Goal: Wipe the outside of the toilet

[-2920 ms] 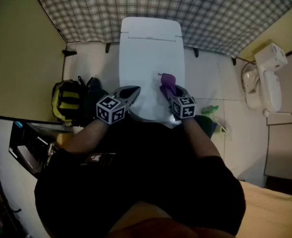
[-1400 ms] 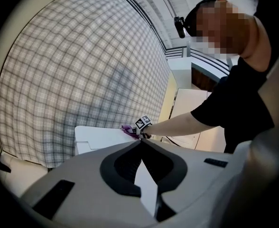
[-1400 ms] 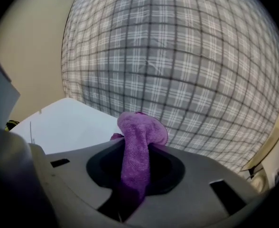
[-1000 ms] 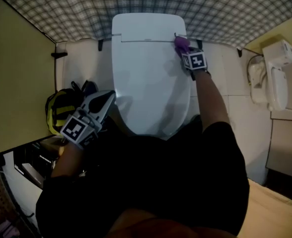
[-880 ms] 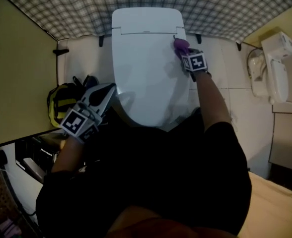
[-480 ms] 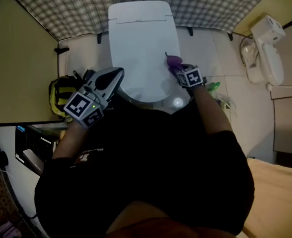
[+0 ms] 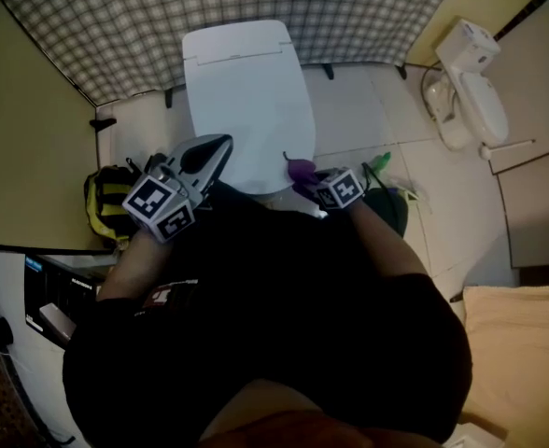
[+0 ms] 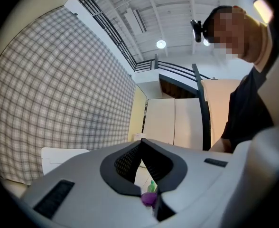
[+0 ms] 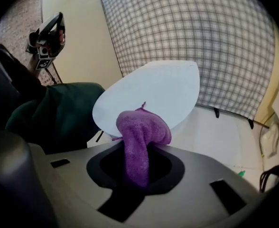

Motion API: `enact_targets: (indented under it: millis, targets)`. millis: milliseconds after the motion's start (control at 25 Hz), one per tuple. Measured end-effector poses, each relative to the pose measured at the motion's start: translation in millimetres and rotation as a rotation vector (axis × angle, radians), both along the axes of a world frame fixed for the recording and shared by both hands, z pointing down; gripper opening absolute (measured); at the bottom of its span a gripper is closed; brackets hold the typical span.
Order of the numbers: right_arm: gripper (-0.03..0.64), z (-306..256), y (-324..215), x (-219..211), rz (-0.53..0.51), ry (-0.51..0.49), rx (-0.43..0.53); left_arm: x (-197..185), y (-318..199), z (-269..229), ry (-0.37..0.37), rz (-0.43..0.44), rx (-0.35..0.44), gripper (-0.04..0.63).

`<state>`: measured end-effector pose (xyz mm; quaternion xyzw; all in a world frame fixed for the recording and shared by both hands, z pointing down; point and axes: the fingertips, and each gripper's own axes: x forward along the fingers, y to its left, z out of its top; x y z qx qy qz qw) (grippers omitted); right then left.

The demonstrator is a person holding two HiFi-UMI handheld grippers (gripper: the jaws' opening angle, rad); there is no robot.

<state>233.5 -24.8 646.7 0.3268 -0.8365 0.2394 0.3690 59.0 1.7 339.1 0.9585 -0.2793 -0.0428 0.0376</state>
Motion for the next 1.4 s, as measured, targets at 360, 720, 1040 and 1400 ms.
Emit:
enact_targets:
  millis: [360,720,1040,1400]
  targets:
    - [0.097,-120,-135,-22,0.007,-0.134,0.303,-25,-40,12,0.014,-0.071,-0.089,0.003]
    - [0.097,-154,-373,-60,0.128,-0.035,0.458,-105,-107,64,0.009,-0.251,-0.212,0.003]
    - [0.097,-133,-556,-82,0.25,0.056,0.482,-186,-176,94,0.032,-0.392,-0.289,0.003]
    - [0.097,-86,-659,-101,0.257,0.107,0.44,-211,-232,135,0.035,-0.368,-0.369,0.004]
